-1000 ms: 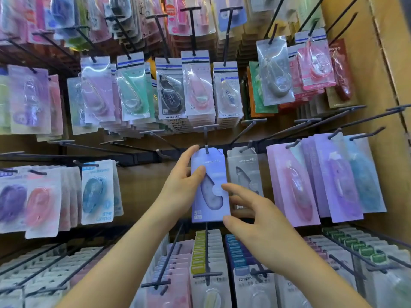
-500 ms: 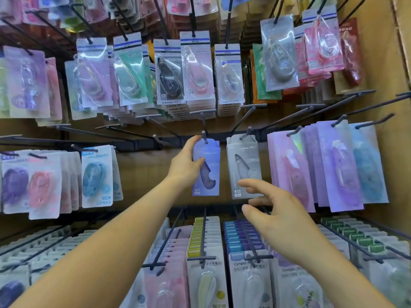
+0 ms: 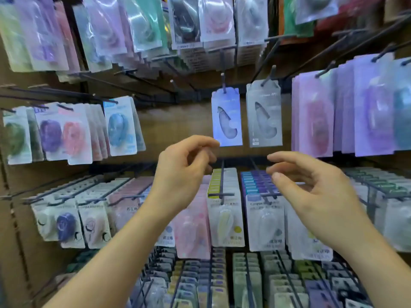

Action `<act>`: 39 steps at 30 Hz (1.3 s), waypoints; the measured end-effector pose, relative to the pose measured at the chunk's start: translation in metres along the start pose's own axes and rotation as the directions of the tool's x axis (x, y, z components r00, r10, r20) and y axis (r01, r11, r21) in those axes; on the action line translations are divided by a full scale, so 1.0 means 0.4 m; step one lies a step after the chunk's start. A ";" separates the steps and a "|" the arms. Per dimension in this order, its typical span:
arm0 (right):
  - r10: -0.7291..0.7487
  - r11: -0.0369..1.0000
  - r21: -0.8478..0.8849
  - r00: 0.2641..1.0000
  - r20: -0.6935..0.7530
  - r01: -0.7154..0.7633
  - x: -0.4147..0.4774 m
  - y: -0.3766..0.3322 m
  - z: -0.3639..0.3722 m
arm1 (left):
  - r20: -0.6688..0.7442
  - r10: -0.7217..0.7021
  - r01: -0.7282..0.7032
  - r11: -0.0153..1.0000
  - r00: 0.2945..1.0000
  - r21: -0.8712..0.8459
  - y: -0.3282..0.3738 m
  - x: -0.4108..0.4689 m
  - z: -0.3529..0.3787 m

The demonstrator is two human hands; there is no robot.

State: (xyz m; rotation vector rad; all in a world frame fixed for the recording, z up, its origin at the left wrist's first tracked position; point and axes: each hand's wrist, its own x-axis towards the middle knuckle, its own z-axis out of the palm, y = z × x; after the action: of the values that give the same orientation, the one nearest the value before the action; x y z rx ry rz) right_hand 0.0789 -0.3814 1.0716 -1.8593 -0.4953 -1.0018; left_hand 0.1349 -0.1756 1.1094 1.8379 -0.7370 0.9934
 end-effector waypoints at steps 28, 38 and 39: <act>0.965 0.263 -0.519 0.223 0.140 -0.813 -1.414 0.238 0.457 | 0.799 -0.536 0.564 0.762 0.274 0.318 -0.554 -1.419 -0.145; 0.998 0.043 -0.532 0.007 0.070 -0.846 -2.071 0.574 0.607 | 0.656 -0.742 0.548 0.495 -0.137 0.675 -0.819 -2.114 0.045; 0.997 0.044 -0.545 0.004 0.074 -0.838 -2.128 0.612 0.623 | 0.651 -0.743 0.533 0.492 -0.155 0.688 -0.844 -2.174 0.068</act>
State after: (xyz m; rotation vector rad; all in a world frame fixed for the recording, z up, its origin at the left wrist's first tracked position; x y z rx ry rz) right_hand -0.1439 -0.2174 0.1940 -2.0855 0.8407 0.4219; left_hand -0.0217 0.0156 0.2094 2.4453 -0.1209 -0.9919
